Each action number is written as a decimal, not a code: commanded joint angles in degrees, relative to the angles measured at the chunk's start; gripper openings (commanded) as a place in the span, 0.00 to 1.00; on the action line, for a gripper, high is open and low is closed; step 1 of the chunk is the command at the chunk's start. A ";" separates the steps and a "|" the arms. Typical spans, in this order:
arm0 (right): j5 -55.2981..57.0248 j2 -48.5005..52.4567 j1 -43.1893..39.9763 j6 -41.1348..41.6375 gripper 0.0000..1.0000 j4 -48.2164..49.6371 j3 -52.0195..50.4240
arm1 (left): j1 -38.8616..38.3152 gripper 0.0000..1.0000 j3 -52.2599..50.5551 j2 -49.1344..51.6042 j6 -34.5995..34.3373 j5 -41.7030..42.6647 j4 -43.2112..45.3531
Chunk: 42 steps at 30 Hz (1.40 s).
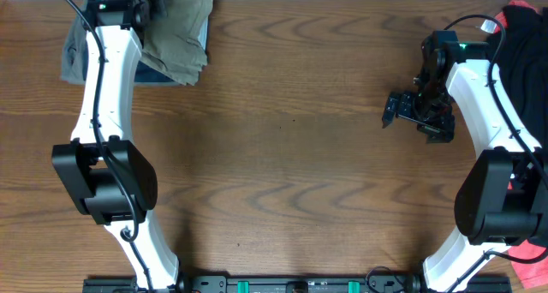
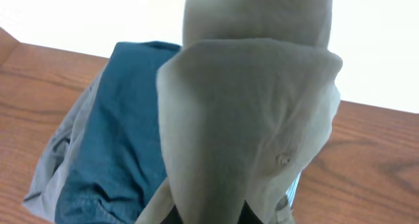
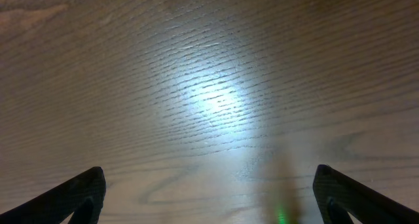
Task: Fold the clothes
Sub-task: 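Carry the folded trousers onto the jeans stack at top left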
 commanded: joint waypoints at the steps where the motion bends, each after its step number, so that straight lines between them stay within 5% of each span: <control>1: 0.57 -0.11 0.04 -0.66 0.99 0.00 0.74 | 0.11 0.06 1.92 -3.91 -0.90 -1.53 1.60; 42: 0.57 -0.11 0.04 -0.66 0.99 -0.02 0.74 | 9.09 0.07 1.55 8.98 -0.90 -3.26 9.49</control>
